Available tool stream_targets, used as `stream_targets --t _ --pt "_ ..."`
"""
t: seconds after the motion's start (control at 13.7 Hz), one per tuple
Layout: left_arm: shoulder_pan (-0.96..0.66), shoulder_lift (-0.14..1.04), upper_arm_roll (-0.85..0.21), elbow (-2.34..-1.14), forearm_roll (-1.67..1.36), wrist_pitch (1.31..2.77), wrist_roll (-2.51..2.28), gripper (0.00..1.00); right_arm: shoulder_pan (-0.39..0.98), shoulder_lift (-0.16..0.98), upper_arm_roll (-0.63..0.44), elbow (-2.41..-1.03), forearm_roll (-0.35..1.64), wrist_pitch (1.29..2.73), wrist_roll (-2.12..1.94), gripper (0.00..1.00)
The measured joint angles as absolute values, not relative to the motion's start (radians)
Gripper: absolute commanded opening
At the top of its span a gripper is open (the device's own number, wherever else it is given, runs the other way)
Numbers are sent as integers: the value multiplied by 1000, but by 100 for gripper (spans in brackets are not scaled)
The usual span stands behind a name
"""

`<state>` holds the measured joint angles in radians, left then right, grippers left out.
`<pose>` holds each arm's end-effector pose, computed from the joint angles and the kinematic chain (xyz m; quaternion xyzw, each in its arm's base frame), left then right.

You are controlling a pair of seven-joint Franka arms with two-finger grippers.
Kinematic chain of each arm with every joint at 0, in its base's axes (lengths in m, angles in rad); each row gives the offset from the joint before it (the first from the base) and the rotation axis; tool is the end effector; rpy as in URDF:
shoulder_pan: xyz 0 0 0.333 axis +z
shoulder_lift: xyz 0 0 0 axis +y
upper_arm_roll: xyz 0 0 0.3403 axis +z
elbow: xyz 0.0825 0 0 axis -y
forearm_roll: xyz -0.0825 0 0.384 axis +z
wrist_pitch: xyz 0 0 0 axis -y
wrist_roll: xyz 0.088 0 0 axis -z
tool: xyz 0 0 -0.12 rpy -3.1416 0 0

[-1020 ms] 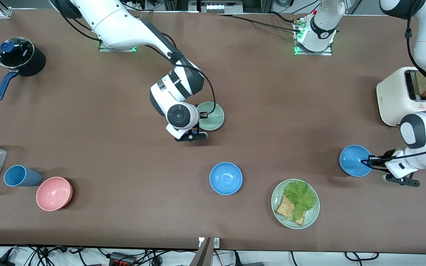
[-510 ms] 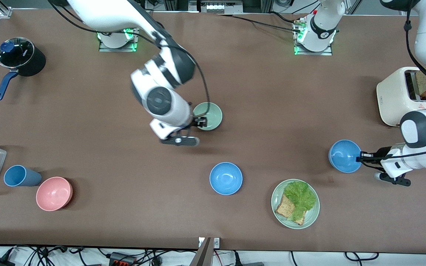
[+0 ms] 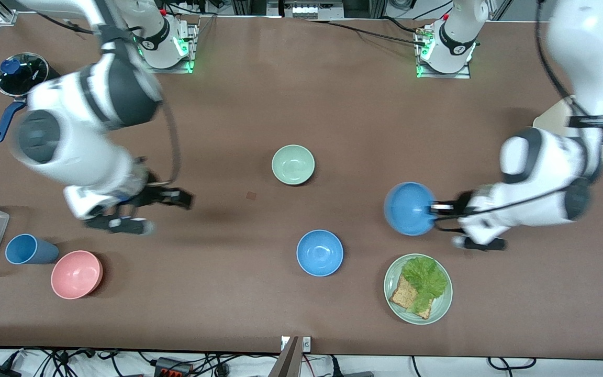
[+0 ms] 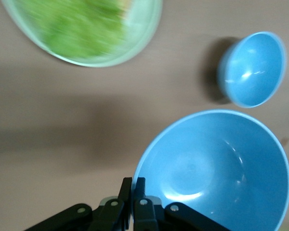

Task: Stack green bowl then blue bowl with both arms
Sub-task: 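Release the green bowl with the right gripper while the left gripper lifts the blue bowl, then lower the blue bowl into the green bowl and open the left gripper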

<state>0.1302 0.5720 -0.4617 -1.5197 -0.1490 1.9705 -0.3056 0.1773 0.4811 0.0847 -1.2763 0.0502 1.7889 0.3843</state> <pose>0.6747 -0.1884 0.3623 0.9803 0.0462 -0.0909 0.1693 0.6924 0.1773 0.4904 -0.9964 0.0712 -0.0017 0.0471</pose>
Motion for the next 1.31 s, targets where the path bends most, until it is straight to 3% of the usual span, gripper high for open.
stream_targets --t 0.29,0.58,0.8,1.31 --pt "-101 572 -465 -1603 -119 2156 -686 0 61 437 80 -1275 50 1758 346 100" --pt "-204 524 -467 -1772 -117 2320 -852 0 22 361 -6 -1272 49 1699 202 100" --pt "-267 486 -468 -1840 -115 2362 -926 0 -6 303 -56 -1272 49 1670 87 100" --pt "-301 504 -458 -1875 -51 2376 -943 0 -34 230 -56 -1305 49 1539 5 100"
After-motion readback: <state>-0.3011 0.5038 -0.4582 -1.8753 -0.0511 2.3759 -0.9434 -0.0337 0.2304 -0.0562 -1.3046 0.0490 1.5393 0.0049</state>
